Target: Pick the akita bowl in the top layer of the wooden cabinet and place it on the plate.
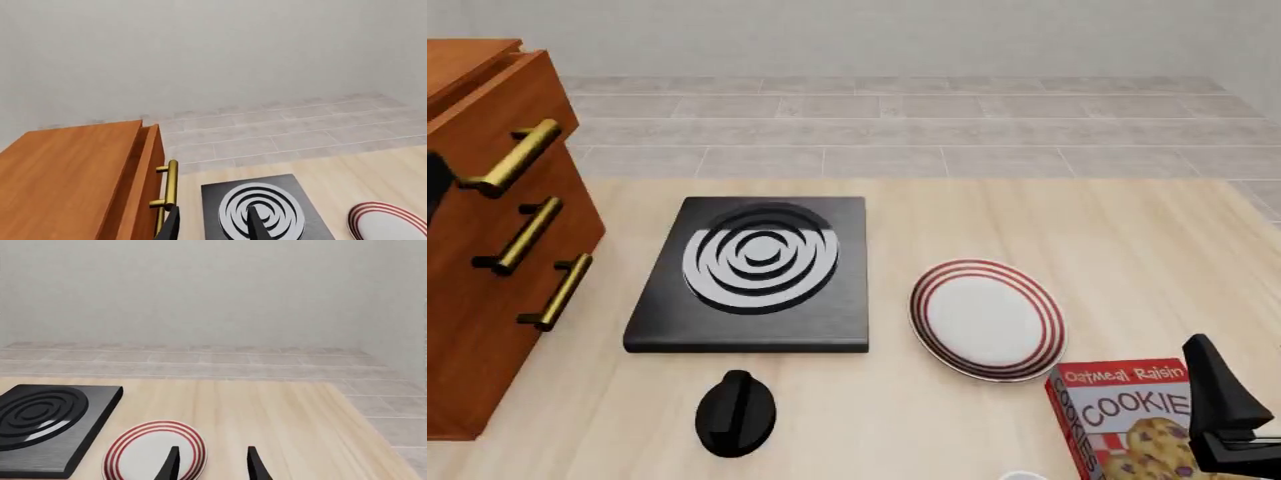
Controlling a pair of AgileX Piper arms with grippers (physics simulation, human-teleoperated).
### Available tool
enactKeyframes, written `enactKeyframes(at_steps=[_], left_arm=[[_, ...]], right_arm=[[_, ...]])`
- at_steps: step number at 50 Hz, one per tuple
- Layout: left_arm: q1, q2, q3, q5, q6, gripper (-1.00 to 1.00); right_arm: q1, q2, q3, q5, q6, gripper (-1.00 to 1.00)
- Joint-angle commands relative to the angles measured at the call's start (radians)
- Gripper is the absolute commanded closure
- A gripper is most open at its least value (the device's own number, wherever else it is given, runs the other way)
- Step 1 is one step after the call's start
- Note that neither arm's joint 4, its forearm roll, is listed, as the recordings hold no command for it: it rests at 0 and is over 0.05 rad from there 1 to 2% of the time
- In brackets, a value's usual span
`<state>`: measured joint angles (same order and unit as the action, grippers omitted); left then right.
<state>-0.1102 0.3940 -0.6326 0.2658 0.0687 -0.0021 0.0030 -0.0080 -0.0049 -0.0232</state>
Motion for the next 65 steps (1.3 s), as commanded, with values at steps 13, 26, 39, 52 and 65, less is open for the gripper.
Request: enactKeyframes(at_steps=[13,26,39,52,65], left_arm=[[0.018,0.037,-0.150,0.086,-0.001,-1.00],[0.035,0.075,-0.276,0.171,-0.004,-1.00],[0.013,0.109,-0.364,0.257,-0.015,-1.00],[-0.004,0.163,-0.430,0.339,-0.052,-1.00],[0.032,0.237,-0.509,0.439,-0.065,-1.00]], right_arm=[[0.004,-0.002,-0.001,-0.003,-0.004,-1.00],[0.005,-0.002,-0.002,-0.005,-0.006,-1.00],[0.007,-0.003,-0.004,-0.004,-0.004,-1.00],[0.009,-0.002,-0.008,-0.001,-0.001,-1.00],[0.011,-0.003,-0.011,0.000,0.000,-1.00]])
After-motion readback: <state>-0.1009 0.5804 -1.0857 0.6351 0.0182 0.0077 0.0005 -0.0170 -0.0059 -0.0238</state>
